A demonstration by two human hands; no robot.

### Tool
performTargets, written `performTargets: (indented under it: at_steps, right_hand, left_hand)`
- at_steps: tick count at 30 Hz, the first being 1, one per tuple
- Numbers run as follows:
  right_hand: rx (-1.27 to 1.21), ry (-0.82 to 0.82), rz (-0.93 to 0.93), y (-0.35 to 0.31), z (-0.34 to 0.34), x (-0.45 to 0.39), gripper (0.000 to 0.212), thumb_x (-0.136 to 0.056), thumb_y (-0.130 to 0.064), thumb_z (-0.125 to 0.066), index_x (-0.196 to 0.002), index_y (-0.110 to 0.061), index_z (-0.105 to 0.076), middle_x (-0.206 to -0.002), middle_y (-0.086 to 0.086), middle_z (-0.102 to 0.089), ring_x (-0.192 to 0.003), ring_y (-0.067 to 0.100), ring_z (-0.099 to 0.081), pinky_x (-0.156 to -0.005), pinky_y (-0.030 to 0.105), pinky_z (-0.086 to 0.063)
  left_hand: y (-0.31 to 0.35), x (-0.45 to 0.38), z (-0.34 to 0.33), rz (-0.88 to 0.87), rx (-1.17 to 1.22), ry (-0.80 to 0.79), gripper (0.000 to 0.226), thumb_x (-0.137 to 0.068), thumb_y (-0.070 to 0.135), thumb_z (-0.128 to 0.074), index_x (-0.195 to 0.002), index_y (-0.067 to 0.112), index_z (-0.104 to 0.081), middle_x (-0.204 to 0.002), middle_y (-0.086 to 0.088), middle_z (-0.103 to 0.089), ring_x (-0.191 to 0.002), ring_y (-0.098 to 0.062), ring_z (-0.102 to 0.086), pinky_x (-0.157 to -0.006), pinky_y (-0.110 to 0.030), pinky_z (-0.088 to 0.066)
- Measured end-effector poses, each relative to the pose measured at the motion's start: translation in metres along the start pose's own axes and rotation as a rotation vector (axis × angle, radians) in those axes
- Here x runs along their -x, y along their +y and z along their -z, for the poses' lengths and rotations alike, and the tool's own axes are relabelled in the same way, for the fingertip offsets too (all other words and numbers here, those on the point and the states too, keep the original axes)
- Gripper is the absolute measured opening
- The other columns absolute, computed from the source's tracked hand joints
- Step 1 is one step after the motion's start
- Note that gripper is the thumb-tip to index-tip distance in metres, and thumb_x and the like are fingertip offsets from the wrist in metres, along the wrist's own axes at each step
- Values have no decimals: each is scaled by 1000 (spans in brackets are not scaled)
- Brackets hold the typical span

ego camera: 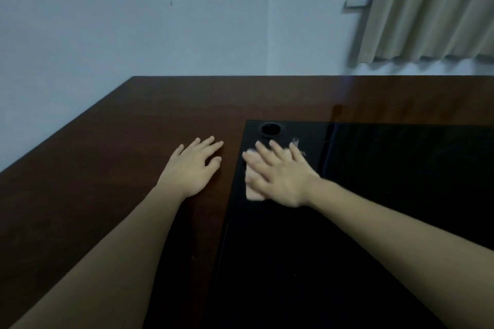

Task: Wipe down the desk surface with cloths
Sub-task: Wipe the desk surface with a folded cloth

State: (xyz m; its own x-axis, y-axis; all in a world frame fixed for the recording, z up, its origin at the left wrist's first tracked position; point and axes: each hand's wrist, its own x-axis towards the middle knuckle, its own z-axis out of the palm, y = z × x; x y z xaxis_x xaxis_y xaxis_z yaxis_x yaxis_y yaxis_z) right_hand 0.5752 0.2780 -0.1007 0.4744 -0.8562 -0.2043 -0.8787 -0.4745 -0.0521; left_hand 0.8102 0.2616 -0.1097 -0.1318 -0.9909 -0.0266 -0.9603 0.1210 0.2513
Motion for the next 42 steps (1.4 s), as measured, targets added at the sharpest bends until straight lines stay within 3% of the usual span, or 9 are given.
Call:
performTargets:
  at_steps: [4, 12, 17, 22, 27, 32, 37, 42]
  right_hand:
    - [-25, 0, 117, 3, -10, 57, 66, -98, -71, -8, -156, -49, 13, -166, -12, 23, -152, 16, 25, -122, 48, 18]
    - [-49, 3, -139, 72, 10, -19, 65, -102, -67, -14, -159, -46, 9, -169, -9, 17, -156, 22, 16, -123, 53, 11]
    - [-55, 4, -137, 65, 5, -17, 66, -101, -68, -11, -159, -45, 9, -169, -6, 17, -156, 24, 16, -123, 55, 12]
    - [-69, -24, 49, 30, 0, 54, 93, -70, -82, 15, -157, -49, 14, -166, -12, 23, -153, 19, 23, -122, 52, 16]
    - [-73, -13, 64, 31, -7, 72, 82, -79, -82, 6, -155, -52, 12, -165, -14, 23, -152, 14, 25, -123, 48, 18]
    - [-62, 9, -112, 73, 3, 17, 64, -102, -67, -15, -159, -47, 7, -169, -10, 16, -156, 21, 16, -123, 52, 12]
    - [-86, 23, -205, 89, 6, -15, 64, -102, -66, -14, -160, -45, 6, -170, -6, 15, -156, 24, 15, -123, 55, 11]
    - [-91, 5, -110, 71, 0, 23, 74, -91, -76, -2, -158, -47, 10, -168, -10, 18, -155, 20, 19, -123, 52, 14]
  left_hand:
    - [1, 0, 1, 10, -2, -24, 50, -108, 47, -30, -158, 45, -22, -167, 18, -10, -155, -11, -4, -126, -43, -3]
    - [1, -6, 0, 6, 12, -14, 50, -108, 47, -31, -157, 46, -22, -167, 19, -10, -155, -10, -3, -127, -45, -2]
    - [-1, -6, 0, 5, 11, -18, 50, -108, 47, -31, -157, 45, -22, -167, 19, -10, -155, -10, -4, -127, -45, -2]
    - [3, -2, 5, -1, 16, -27, 50, -108, 47, -31, -157, 46, -21, -167, 19, -10, -155, -10, -5, -126, -43, -3]
    - [4, 0, 6, 2, -4, -19, 50, -108, 46, -31, -158, 43, -22, -167, 16, -12, -155, -12, -7, -126, -43, -4]
    - [3, -3, 3, 2, 11, -7, 50, -108, 45, -33, -157, 43, -23, -167, 17, -12, -155, -12, -7, -127, -44, -4]
    - [1, -5, 1, -3, 22, -1, 50, -108, 45, -33, -157, 44, -24, -167, 17, -12, -155, -11, -6, -127, -44, -3]
    - [4, -3, 2, -6, 25, 19, 51, -108, 43, -35, -157, 42, -25, -167, 16, -14, -155, -12, -7, -127, -44, -4]
